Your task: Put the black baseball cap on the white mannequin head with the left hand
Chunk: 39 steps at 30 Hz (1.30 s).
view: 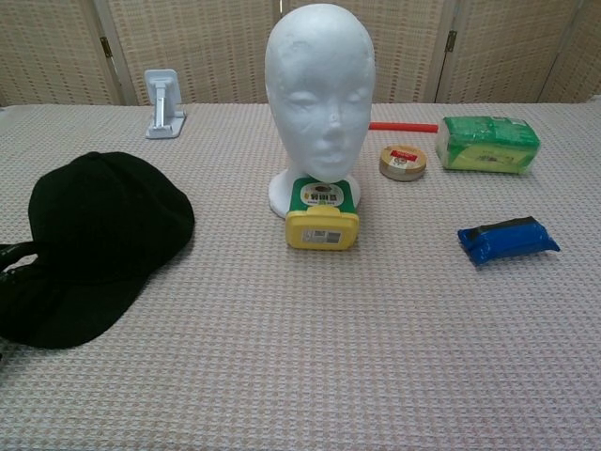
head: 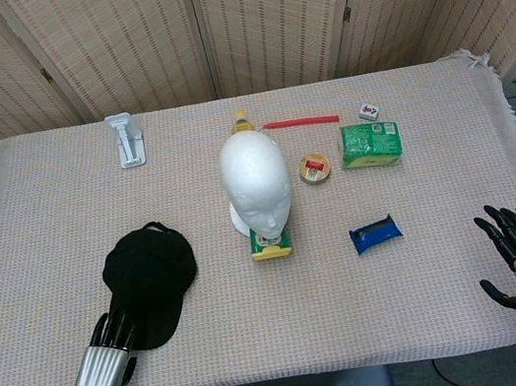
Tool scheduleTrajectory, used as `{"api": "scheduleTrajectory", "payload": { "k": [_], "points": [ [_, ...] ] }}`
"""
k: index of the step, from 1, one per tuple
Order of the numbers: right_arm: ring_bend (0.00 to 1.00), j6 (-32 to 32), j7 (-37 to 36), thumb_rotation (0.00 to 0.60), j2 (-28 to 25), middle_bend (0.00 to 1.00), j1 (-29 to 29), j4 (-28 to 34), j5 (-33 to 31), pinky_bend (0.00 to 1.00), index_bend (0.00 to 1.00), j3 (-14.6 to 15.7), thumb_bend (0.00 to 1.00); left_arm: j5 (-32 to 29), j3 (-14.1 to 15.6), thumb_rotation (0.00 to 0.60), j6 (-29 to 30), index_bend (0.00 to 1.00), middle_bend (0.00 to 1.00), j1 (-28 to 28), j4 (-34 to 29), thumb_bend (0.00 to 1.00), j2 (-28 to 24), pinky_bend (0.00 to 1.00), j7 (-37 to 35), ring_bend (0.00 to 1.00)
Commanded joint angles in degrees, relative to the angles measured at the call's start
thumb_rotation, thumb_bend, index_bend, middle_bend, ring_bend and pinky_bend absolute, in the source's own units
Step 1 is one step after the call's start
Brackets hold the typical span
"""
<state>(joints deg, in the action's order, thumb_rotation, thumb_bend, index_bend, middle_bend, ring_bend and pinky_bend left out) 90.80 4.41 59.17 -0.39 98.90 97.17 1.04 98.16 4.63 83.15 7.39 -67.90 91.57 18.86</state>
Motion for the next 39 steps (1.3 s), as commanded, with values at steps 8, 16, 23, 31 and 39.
{"api": "scheduleTrajectory", "payload": {
  "k": [8,16,23,31,39],
  "points": [
    [0.00,-0.1,0.5,0.600,0.2,0.00,0.0,0.0,-0.3,0.00,0.00,-0.2,0.19,-0.1,0.0,0.600,-0.3,0.16,0.00,1.0,4.1,0.41,2.0,0.13,-3.2,0.00],
    [0.00,-0.5,0.9,0.600,0.3,0.00,-0.1,0.1,-0.5,0.00,0.00,-0.3,0.19,0.1,0.1,0.600,0.3,0.19,0.00,1.3,4.9,0.41,2.1,0.13,-3.9,0.00],
    [0.00,-0.3,0.7,0.600,0.2,0.00,0.1,0.2,-0.8,0.00,0.00,-0.4,0.19,0.4,0.1,0.600,1.0,0.21,0.03,1.6,6.3,0.41,2.6,0.13,-5.1,0.00],
    [0.00,-0.2,1.0,0.600,0.3,0.00,0.2,0.3,-0.5,0.00,0.00,-0.3,0.19,1.3,0.9,0.600,2.5,0.23,0.05,1.3,7.6,0.41,3.3,0.13,-5.7,0.01],
    [0.00,-0.4,1.2,0.600,0.4,0.00,0.1,0.2,-0.2,0.00,0.00,-0.2,0.19,1.3,1.5,0.600,3.6,0.23,0.06,0.4,7.4,0.41,3.3,0.15,-5.5,0.05]
  ]
}}
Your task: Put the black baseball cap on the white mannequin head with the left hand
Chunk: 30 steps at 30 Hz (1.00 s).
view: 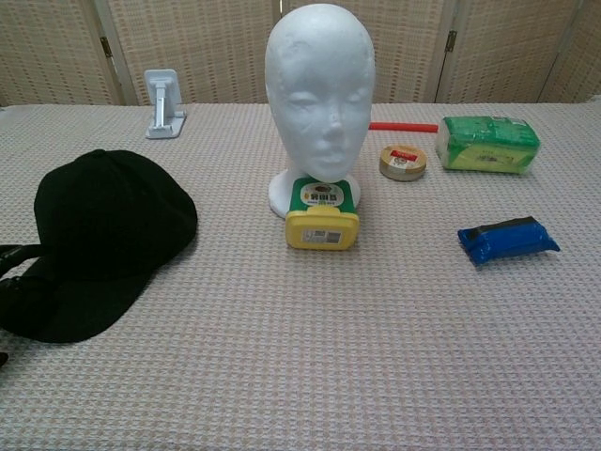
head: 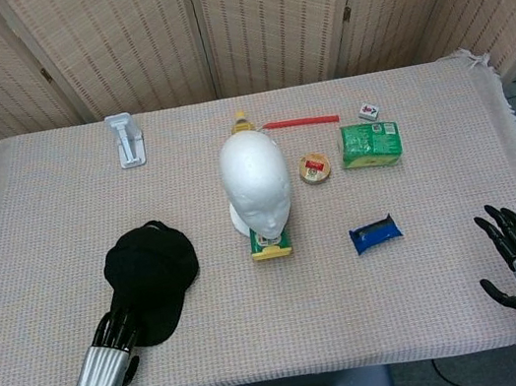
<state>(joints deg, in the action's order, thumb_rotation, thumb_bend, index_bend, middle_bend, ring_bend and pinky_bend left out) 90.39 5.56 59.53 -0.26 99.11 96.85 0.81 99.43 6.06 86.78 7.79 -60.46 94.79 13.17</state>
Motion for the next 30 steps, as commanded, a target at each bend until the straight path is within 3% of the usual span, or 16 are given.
{"api": "scheduleTrajectory", "payload": {
  "k": [1,5,11,30],
  "points": [
    [0.00,0.0,0.1,0.600,0.0,0.00,0.0,0.0,0.2,0.00,0.00,0.1,0.19,0.0,0.0,0.600,0.0,0.23,0.07,0.0,0.0,0.41,0.1,0.16,0.4,0.06],
    [0.00,-0.1,0.1,0.600,0.0,0.00,0.0,0.0,0.2,0.00,0.00,0.1,0.19,0.3,-0.3,0.600,0.4,0.23,0.17,0.4,0.1,0.41,0.3,0.23,0.3,0.11],
    [0.00,-0.1,0.2,0.600,0.1,0.00,0.0,0.0,0.0,0.00,0.00,0.0,0.19,0.5,-0.7,0.600,0.3,0.22,0.22,1.1,-0.3,0.41,0.2,0.26,-0.2,0.14],
    [0.00,0.5,-0.1,0.600,0.0,0.00,0.2,-0.1,0.5,0.00,0.00,0.0,0.19,-0.4,-0.4,0.600,-1.1,0.21,0.24,1.3,0.6,0.41,0.9,0.26,-0.2,0.15]
  ]
}}
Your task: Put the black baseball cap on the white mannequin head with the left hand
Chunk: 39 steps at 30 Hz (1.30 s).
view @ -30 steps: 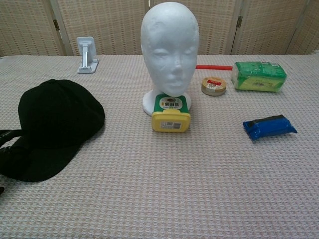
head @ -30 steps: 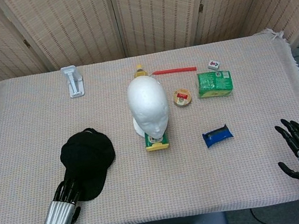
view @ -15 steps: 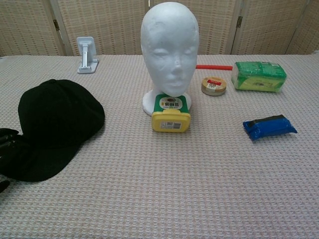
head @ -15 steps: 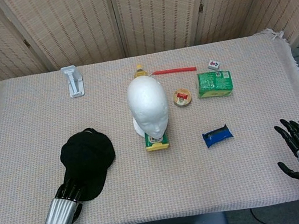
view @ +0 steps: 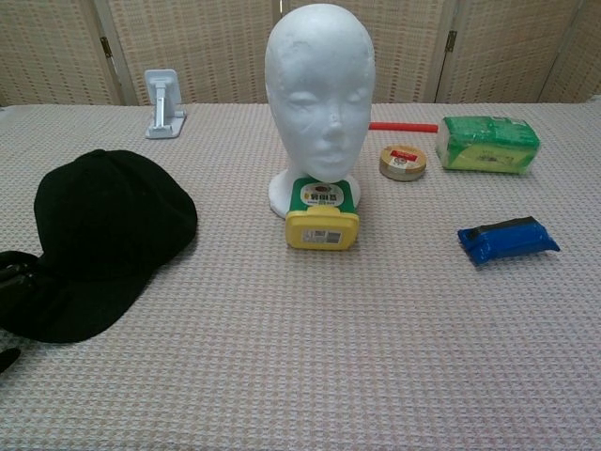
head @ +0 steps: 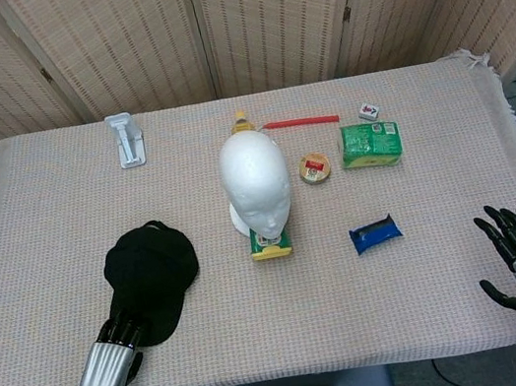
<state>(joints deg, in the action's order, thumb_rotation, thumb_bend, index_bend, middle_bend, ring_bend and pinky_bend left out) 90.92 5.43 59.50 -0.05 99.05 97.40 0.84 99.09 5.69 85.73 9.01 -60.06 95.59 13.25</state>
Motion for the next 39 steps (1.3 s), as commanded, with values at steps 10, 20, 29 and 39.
{"api": "scheduleTrajectory", "payload": {
  "k": [10,20,29,39],
  "points": [
    [0.00,-0.1,0.4,0.600,0.2,0.00,0.0,0.0,-0.1,0.00,0.00,0.0,0.19,-0.3,-0.3,0.600,0.0,0.26,0.26,0.5,2.4,0.41,0.8,0.27,-2.0,0.16],
    [0.00,0.1,0.4,0.600,0.1,0.00,0.1,0.1,0.0,0.00,0.00,0.0,0.19,0.0,-0.5,0.600,0.8,0.30,0.30,1.0,6.4,0.41,2.8,0.31,-4.2,0.19],
    [0.00,-0.1,0.6,0.600,0.2,0.00,0.1,0.1,-0.2,0.00,0.00,-0.1,0.19,0.9,-0.9,0.600,3.0,0.31,0.30,1.6,11.5,0.41,5.2,0.31,-6.3,0.19],
    [0.00,-0.4,0.9,0.600,0.3,0.00,0.0,0.1,-0.6,0.00,0.00,-0.2,0.19,1.0,-0.9,0.600,4.1,0.35,0.33,2.1,16.2,0.41,7.5,0.31,-9.0,0.19]
  ]
}}
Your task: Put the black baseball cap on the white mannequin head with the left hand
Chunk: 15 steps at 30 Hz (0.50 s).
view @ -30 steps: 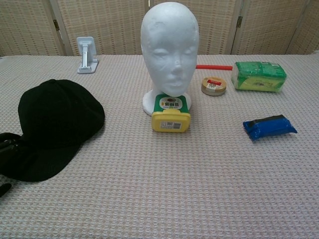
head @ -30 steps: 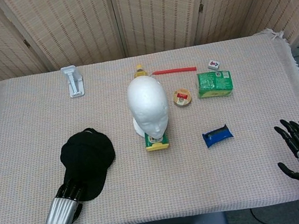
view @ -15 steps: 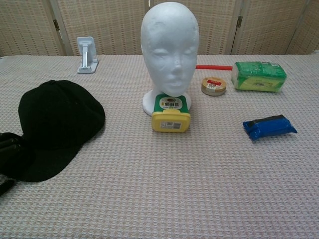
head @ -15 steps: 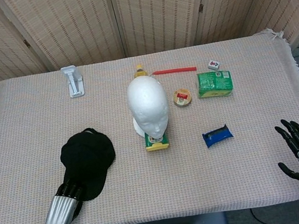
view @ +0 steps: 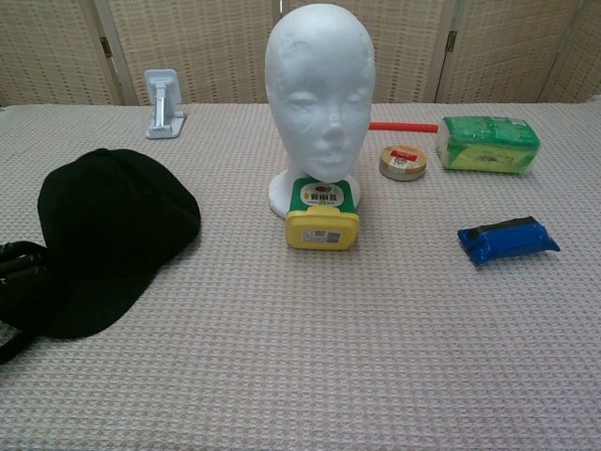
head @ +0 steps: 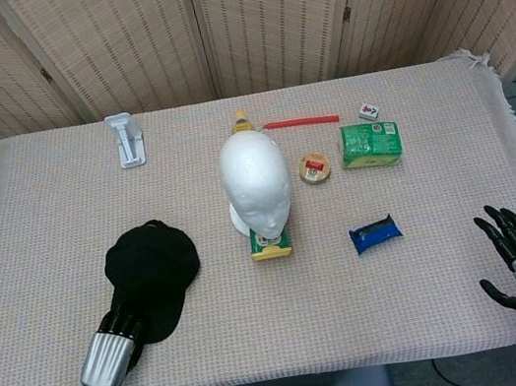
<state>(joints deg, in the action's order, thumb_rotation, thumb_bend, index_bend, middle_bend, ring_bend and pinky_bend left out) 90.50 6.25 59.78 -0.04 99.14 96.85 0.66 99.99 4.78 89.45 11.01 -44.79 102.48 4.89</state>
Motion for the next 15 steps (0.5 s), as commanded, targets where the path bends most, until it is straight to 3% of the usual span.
{"api": "scheduleTrajectory", "payload": {
  "k": [1,9,15],
  "points": [
    [0.00,-0.1,0.1,0.600,0.1,0.00,0.0,0.0,-0.1,0.00,0.00,0.0,0.19,0.1,0.0,0.600,0.6,0.35,0.33,0.2,1.5,0.41,0.9,0.31,-0.9,0.19],
    [0.00,0.0,0.5,0.600,0.1,0.00,0.1,0.1,-0.1,0.00,0.00,0.0,0.19,0.0,-0.1,0.600,1.6,0.37,0.36,0.6,6.0,0.41,3.1,0.34,-3.3,0.22],
    [0.00,0.0,0.4,0.600,0.1,0.00,0.1,0.1,-0.1,0.00,0.00,0.0,0.19,-0.2,-0.3,0.600,3.3,0.43,0.43,0.6,10.1,0.41,5.0,0.42,-5.7,0.30]
  ]
}}
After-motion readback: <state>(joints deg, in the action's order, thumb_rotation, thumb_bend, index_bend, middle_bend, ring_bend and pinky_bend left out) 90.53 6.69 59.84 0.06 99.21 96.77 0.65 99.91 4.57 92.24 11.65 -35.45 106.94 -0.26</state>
